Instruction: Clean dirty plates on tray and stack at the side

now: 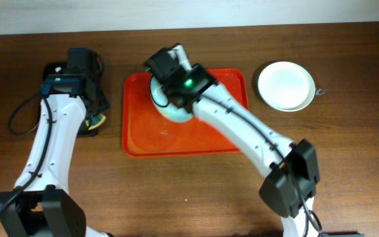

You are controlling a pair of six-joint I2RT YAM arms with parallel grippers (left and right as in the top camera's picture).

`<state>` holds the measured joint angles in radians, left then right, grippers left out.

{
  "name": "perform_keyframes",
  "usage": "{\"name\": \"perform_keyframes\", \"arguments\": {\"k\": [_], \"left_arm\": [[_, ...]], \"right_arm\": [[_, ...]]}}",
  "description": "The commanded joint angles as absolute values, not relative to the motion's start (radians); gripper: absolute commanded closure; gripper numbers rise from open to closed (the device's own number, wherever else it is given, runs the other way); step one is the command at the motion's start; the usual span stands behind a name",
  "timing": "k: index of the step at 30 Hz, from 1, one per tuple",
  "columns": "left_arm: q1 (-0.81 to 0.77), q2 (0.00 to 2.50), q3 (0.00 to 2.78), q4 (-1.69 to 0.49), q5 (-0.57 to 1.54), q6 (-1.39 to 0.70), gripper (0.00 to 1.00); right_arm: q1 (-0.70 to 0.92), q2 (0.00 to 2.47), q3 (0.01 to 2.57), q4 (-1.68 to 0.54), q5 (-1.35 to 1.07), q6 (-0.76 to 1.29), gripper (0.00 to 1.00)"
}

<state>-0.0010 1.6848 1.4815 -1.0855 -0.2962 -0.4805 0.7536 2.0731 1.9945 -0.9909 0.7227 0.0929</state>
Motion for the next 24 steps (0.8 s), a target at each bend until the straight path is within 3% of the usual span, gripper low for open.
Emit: {"name": "perform_keyframes", "arguments": {"k": [1,4,8,11,13,15,16,19,21,24], "left_arm": [[0.039,1.681,1.470,-1.109,-0.311,-0.494,1.00],[0.042,1.681,1.470,-1.109,-0.311,-0.505,1.00],[0.042,1.681,1.470,-1.110,-0.311,-0.505,1.00],[0.042,1.681,1.470,-1.116,-0.311,-0.505,1.00],[0.042,1.681,1.470,-1.120,-0.311,-0.504,1.00],[0.042,1.681,1.470,-1.122,-0.311,-0.504,1.00],[0.042,1.681,1.470,-1.123,-0.311,-0.504,1.00],[0.042,1.681,1.470,-1.123,-0.311,-0.504,1.00],[0.042,1.681,1.470,-1.123,-0.311,-0.504,1.00],[0.042,1.681,1.469,-1.123,-0.311,-0.504,1.00]], "right_arm": [[0.854,2.059,2.027,-0.919,1.276,-0.112,0.96],[0.906,2.059,2.027,-0.849,1.402,-0.366,0.96],[0.931,2.059,2.027,-0.746,1.565,-0.523,0.96],[0.921,2.059,2.027,-0.744,1.551,-0.477,0.96],[0.897,2.060,2.011,-0.871,1.264,-0.275,0.96],[0.841,2.070,1.994,-1.038,0.838,-0.297,0.96],[0.806,2.072,1.990,-1.077,0.790,-0.294,0.96],[0.726,2.032,1.992,-1.048,0.957,-0.279,0.96],[0.619,1.986,1.994,-0.992,0.833,-0.278,0.96],[0.334,1.963,1.993,-1.015,0.205,-0.196,0.96]]}}
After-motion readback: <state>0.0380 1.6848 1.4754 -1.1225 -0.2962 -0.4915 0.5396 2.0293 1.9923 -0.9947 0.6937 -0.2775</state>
